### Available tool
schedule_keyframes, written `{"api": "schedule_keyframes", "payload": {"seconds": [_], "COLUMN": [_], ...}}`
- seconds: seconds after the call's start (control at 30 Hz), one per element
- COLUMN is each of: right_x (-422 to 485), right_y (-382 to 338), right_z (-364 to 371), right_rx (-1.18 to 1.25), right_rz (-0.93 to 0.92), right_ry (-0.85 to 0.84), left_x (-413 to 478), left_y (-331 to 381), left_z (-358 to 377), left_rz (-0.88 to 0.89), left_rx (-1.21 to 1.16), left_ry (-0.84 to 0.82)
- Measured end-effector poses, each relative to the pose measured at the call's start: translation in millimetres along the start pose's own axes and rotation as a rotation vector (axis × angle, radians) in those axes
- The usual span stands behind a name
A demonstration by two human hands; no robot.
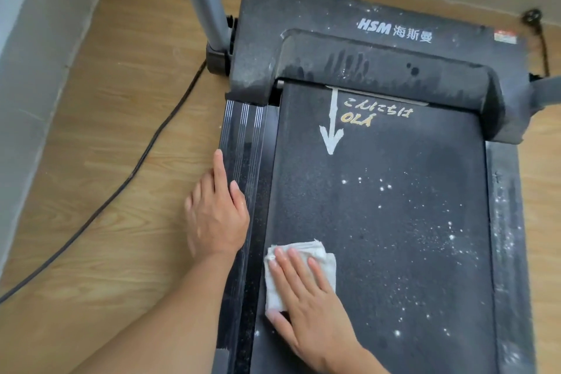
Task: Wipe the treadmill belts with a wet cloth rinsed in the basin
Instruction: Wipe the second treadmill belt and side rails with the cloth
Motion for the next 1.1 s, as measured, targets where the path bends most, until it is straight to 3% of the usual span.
{"api": "schedule_keyframes", "payload": {"seconds": [0.07, 0.23, 0.33, 0.43, 0.57, 0.67, 0.77, 0.9, 0.97, 1.1], "right_x": [37.8, 226.4, 279.5, 239.3, 73.7, -8.4, 30.6, 168.5, 219.4, 201.4], "right_y": [21.5, 114.6, 141.8, 114.3, 30.7, 20.9, 59.2, 154.6, 201.2, 198.5], "right_z": [-6.9, -43.3, -56.1, -42.6, -12.4, -9.0, -17.4, -47.0, -68.7, -60.2], "right_rx": [-0.021, -0.012, -0.053, -0.026, -0.019, -0.086, -0.084, -0.035, -0.047, -0.022], "right_rz": [0.03, 0.332, 0.377, 0.273, 0.134, 0.004, 0.005, 0.432, 0.547, 0.467], "right_ry": [0.027, 0.192, 0.224, 0.215, 0.075, 0.003, 0.002, 0.196, 0.24, 0.214], "left_x": [0.4, 0.1, -1.3, -1.4, -1.4, -0.8, 0.6, 0.2, -0.6, -0.2], "left_y": [1.1, 0.4, 1.3, 0.8, 2.8, 4.3, 3.5, 1.9, 1.9, 1.1], "left_z": [-1.0, 0.9, 1.2, 1.9, -2.0, -1.3, -0.8, 0.0, 0.5, 1.8], "left_rz": [-0.011, -0.02, -0.015, -0.016, -0.025, -0.025, -0.024, -0.03, -0.019, -0.032], "left_rx": [0.001, -0.005, -0.025, -0.026, -0.033, -0.035, -0.032, -0.032, -0.041, -0.045], "left_ry": [-0.002, -0.009, -0.008, -0.007, -0.015, -0.029, -0.034, -0.033, -0.029, -0.013]}}
Point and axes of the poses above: each hand's wrist, its own x-axis towards the middle knuckle, its own z-axis out of the palm, y = z × x, the point moved 4 cm from there along x, towards the middle knuckle, and after that the axes turned 8 degrees about y, right-handed, at the moved point
